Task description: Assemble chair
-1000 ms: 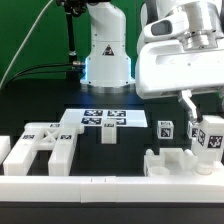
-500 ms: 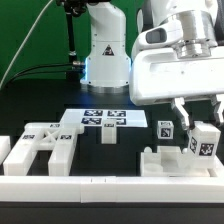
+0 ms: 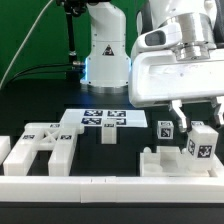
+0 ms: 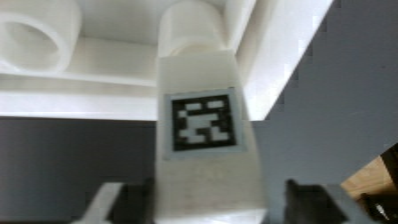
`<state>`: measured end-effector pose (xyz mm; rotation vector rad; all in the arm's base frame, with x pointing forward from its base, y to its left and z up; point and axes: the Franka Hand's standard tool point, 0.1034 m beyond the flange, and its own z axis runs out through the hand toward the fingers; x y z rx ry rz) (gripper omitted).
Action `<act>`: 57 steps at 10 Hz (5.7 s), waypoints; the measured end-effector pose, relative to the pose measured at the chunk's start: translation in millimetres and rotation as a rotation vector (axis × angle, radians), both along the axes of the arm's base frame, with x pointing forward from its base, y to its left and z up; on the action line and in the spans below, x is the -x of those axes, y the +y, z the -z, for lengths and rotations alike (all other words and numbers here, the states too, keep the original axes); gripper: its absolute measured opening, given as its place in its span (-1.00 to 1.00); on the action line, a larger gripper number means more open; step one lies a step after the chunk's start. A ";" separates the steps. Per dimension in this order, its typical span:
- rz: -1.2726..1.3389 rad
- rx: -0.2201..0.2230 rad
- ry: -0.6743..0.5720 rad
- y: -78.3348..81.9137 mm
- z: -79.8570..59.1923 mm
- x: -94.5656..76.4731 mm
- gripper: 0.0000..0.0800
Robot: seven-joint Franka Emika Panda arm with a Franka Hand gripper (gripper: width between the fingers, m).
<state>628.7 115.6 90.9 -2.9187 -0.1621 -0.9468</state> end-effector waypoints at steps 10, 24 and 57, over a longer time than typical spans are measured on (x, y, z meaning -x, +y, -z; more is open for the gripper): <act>0.048 -0.034 0.110 5.5 -2.2 -9.5 0.62; 0.089 -0.005 0.638 -12.5 14.2 -23.0 0.56; 0.806 -0.270 0.562 -0.7 23.5 -26.6 -0.27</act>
Offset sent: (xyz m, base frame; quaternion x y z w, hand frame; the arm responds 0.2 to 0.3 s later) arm 0.0000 0.0000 0.0000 0.0000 0.0000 0.0000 1.0000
